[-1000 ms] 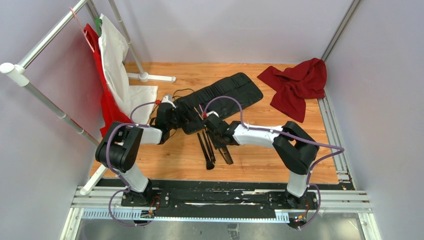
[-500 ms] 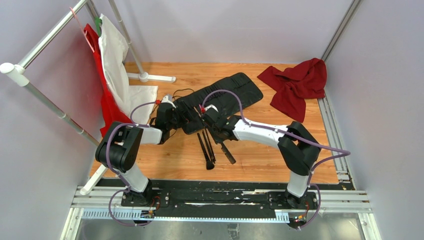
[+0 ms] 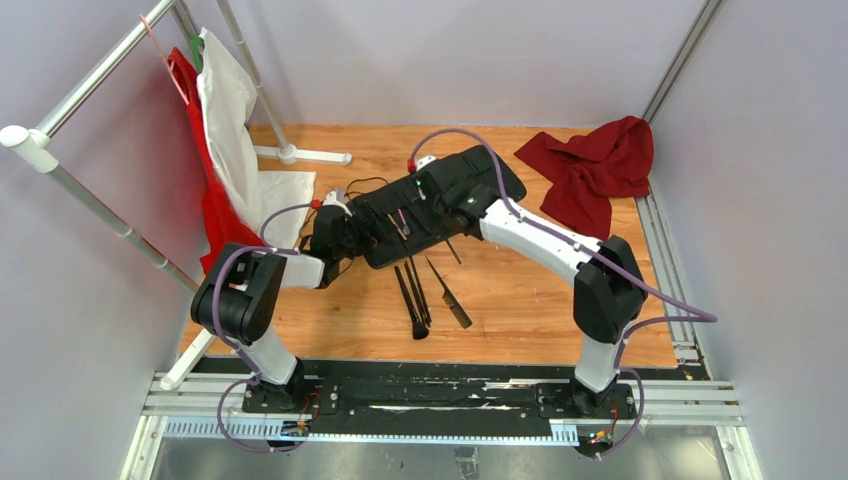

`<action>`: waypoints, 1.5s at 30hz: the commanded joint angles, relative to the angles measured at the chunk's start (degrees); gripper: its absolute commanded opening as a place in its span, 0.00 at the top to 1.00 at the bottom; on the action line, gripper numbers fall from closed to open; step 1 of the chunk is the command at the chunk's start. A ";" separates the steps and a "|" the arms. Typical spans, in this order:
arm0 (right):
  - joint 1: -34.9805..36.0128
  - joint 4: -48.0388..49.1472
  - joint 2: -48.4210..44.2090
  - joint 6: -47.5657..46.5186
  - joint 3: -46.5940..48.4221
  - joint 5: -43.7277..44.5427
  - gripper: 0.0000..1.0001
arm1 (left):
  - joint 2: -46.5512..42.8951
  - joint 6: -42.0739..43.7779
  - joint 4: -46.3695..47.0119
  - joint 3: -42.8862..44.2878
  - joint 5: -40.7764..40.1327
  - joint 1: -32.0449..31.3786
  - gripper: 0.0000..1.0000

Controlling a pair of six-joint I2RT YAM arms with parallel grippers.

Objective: Organize the makeup
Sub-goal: Place the makeup brush in the cosmetics bag.

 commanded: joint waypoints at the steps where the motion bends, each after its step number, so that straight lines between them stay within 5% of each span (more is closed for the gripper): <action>1: -3.18 -3.42 4.01 -5.95 7.48 -1.58 0.99 | 1.63 0.09 -0.95 0.65 0.14 -0.45 0.02; 17: -10.66 -12.81 22.76 -12.82 29.75 -12.31 0.99 | 2.29 -0.03 -0.95 1.13 0.23 -0.43 0.02; 45: -12.80 -19.28 34.03 -14.91 40.42 -18.81 0.99 | 3.32 0.11 -0.95 1.45 0.07 -0.45 0.02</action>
